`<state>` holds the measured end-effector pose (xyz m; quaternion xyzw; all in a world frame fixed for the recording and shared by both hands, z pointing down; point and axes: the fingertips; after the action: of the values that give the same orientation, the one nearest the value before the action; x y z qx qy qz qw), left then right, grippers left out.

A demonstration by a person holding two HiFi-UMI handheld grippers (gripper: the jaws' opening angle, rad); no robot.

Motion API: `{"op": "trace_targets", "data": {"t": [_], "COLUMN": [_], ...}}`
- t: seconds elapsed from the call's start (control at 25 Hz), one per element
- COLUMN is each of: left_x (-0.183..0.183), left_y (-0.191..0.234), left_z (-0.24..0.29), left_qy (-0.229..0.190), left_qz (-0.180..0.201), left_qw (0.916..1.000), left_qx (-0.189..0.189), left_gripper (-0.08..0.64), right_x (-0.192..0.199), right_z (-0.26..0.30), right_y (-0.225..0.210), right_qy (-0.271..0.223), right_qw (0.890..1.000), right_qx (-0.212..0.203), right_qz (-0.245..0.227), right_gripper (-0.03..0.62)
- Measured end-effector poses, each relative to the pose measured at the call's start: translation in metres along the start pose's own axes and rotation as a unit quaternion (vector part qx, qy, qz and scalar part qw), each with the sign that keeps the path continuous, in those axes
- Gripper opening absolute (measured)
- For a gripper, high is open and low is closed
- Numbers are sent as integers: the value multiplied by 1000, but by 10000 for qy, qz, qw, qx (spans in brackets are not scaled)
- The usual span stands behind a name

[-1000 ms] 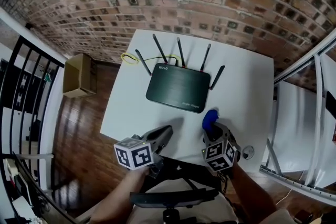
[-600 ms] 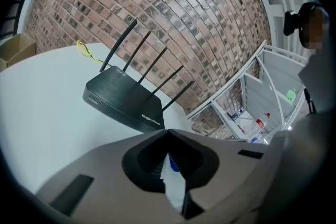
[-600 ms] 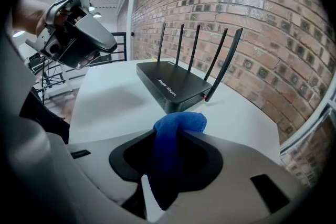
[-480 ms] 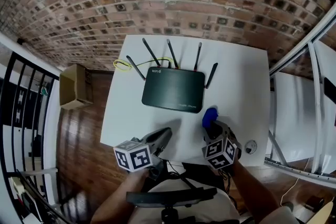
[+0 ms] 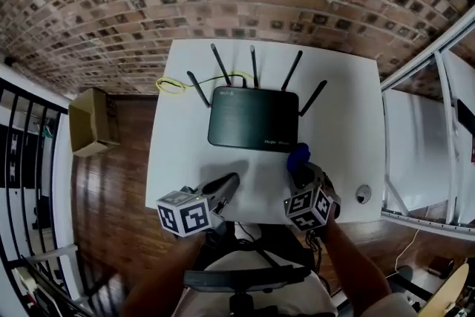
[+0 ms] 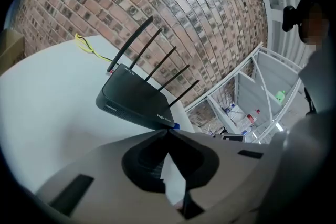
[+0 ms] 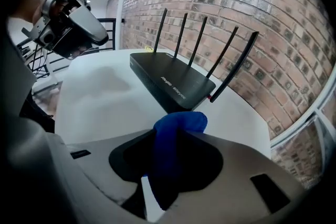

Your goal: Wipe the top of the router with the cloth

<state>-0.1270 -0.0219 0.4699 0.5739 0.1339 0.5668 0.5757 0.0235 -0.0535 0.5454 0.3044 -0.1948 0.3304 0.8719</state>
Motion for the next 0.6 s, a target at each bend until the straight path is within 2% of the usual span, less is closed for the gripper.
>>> {"op": "trace_targets", "data": {"t": [0.36,0.6], "left_x": [-10,-17], "left_y": [25,41], "left_z": [-20,-36], "left_qy": [240,391], "left_qz": [58,59], "left_qw": [9991,9980], "left_qx": [354,500], "left_gripper": [25,25], "right_x": [-30,-60], "right_z": [17,24], "right_y": [26,52], "right_qy": [330,324], "right_qw": [9980,9976], "right_qx": [473,511], "right_qz": [277,334], "right_gripper": [133,133]}}
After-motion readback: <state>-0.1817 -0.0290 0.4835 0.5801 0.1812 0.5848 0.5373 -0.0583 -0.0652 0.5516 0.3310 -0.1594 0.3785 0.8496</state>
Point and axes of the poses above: the fingertips, and each gripper's own axes: z forward along the fingers, y to its left, x out of its underside, and after that the axes turned 9 degrees about x, right-handed
